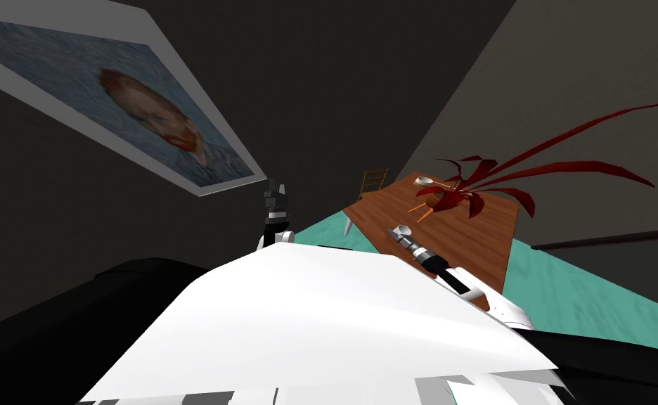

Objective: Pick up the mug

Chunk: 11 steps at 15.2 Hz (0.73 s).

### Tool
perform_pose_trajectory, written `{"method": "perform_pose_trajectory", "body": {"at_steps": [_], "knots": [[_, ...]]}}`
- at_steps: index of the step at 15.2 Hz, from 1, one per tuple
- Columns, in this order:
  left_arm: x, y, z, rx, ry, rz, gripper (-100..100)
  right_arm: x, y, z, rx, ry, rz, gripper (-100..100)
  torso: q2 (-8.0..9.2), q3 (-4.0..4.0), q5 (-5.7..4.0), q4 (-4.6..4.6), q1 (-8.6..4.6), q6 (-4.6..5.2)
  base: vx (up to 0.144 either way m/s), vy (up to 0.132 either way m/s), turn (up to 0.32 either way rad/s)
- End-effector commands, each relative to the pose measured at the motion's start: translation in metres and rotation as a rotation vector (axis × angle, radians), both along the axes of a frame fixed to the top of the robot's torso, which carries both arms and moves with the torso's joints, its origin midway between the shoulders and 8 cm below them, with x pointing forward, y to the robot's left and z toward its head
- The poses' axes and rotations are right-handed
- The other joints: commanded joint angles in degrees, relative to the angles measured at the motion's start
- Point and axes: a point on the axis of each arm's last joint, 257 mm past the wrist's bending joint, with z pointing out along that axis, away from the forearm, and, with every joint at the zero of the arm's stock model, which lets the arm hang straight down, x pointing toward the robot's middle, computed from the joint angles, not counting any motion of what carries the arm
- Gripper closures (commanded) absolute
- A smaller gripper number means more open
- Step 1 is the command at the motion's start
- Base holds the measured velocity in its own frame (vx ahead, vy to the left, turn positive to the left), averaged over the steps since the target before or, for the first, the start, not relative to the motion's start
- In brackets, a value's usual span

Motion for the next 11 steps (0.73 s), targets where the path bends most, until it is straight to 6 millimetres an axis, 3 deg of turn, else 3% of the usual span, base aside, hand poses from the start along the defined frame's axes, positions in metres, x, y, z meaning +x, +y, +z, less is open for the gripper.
{"method": "perform_pose_trajectory", "body": {"at_steps": [1, 4, 5, 6, 7, 10, 11], "knots": [[0.000, 0.000, 0.000, 0.000, 0.000, 0.000, 0, -0.014, -0.023, -0.014, -0.088, 0.053, 0.023, -100, 0.00, 0.00, 0.00, 0.00, 0.00, 0.00, 0.084, 0.055, 0.117], [0.000, 0.000, 0.000, 0.000, 0.000, 0.000, 0, -0.027, -0.052, -0.024, -0.176, 0.107, 0.040, -100, -0.07, -0.04, -0.01, -0.01, -0.02, -0.03, 0.088, 0.042, 0.117], [0.000, 0.000, 0.000, 0.000, 0.000, 0.000, 0, -0.027, -0.053, -0.025, -0.176, 0.108, 0.039, -100, -0.09, -0.05, -0.01, -0.02, -0.02, -0.01, 0.068, 0.033, 0.039], [0.000, 0.000, 0.000, 0.000, 0.000, 0.000, 0, -0.039, -0.071, -0.032, -0.242, 0.150, 0.061, -100, -0.03, -0.02, -0.01, -0.01, -0.04, 0.01, 0.079, 0.043, 0.069], [0.000, 0.000, 0.000, 0.000, 0.000, 0.000, 0, -0.040, -0.074, -0.033, -0.245, 0.154, 0.057, -100, -0.03, -0.02, -0.01, -0.01, -0.02, 0.00, 0.080, 0.041, 0.086], [0.000, 0.000, 0.000, 0.000, 0.000, 0.000, 0, -0.068, -0.111, -0.046, -0.365, 0.244, 0.102, -100, -0.06, -0.04, -0.01, -0.01, -0.05, -0.02, 0.091, 0.030, 0.129], [0.000, 0.000, 0.000, 0.000, 0.000, 0.000, 0, -0.070, -0.115, -0.047, -0.369, 0.250, 0.096, -100, -0.09, -0.05, -0.01, -0.02, -0.05, -0.02, 0.099, 0.026, 0.111]]}}
